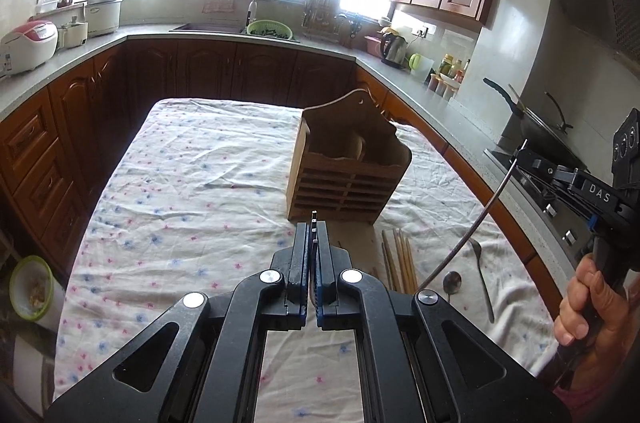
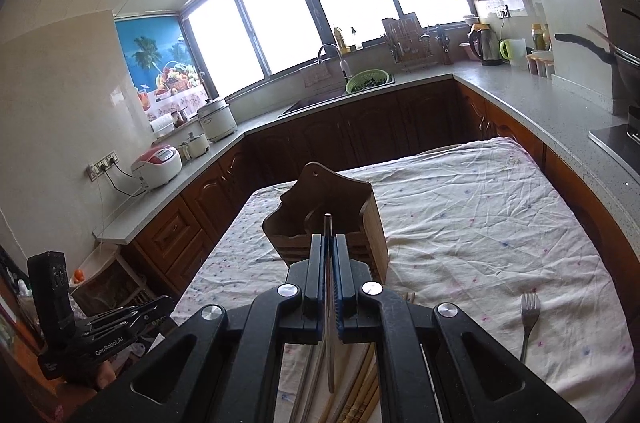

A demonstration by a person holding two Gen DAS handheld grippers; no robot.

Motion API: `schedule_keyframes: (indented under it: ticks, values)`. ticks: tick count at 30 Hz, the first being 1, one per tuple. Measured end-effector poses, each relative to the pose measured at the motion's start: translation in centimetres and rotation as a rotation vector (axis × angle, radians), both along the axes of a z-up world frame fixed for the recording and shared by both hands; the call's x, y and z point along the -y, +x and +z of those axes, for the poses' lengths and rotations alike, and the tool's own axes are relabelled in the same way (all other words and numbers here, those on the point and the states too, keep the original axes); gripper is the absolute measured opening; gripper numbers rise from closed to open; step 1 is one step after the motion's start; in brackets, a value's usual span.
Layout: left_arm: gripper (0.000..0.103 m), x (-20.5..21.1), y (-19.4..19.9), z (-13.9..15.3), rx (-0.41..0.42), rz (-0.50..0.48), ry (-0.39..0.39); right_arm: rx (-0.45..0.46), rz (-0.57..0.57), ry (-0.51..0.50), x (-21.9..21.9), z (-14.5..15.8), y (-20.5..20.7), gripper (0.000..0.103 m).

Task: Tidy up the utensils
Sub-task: 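Lift the fork with the left gripper while the right gripper carries the chopstick to the wooden holder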

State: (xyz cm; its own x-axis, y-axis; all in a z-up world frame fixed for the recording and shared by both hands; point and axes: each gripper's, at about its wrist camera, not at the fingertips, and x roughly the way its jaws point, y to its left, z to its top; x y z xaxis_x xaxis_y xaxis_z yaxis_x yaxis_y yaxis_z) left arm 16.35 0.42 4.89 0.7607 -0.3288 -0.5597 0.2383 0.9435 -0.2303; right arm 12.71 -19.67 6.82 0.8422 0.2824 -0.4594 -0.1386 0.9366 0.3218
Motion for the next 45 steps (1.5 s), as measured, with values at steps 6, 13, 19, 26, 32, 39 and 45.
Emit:
schedule_keyframes:
  ticks: [6,13,19,26,32,39,45]
  values:
    - [0.001,-0.3,2.2,2.9,0.077,0.040,0.009,0.060,-0.017,0.011,0.2,1.8,1.5,0.003]
    - [0.001,-0.4,5.9,5.6,0.145,0.091,0.003,0.129,-0.038,0.021,0.6,4.2,3.7,0.003]
    - [0.001,0.4,9.4,6.7,0.180,0.141,0.011,0.179,-0.068,0.038,0.9,5.9,6.0,0.003]
    - [0.001,1.8,14.3,6.9,0.201,0.189,0.024,0.232,-0.111,0.038,1.4,7.0,8.8,0.003]
    - [0.001,4.1,17.9,4.1,0.161,0.203,0.066,0.208,-0.116,0.036,1.1,4.7,11.9,0.003]
    - [0.001,6.2,20.6,-0.3,0.082,0.195,0.088,0.121,-0.115,0.069,0.9,-0.6,14.8,0.003]
    - [0.002,6.9,21.2,-2.0,0.058,0.186,0.113,0.084,-0.112,0.094,0.9,-3.2,15.5,0.004]
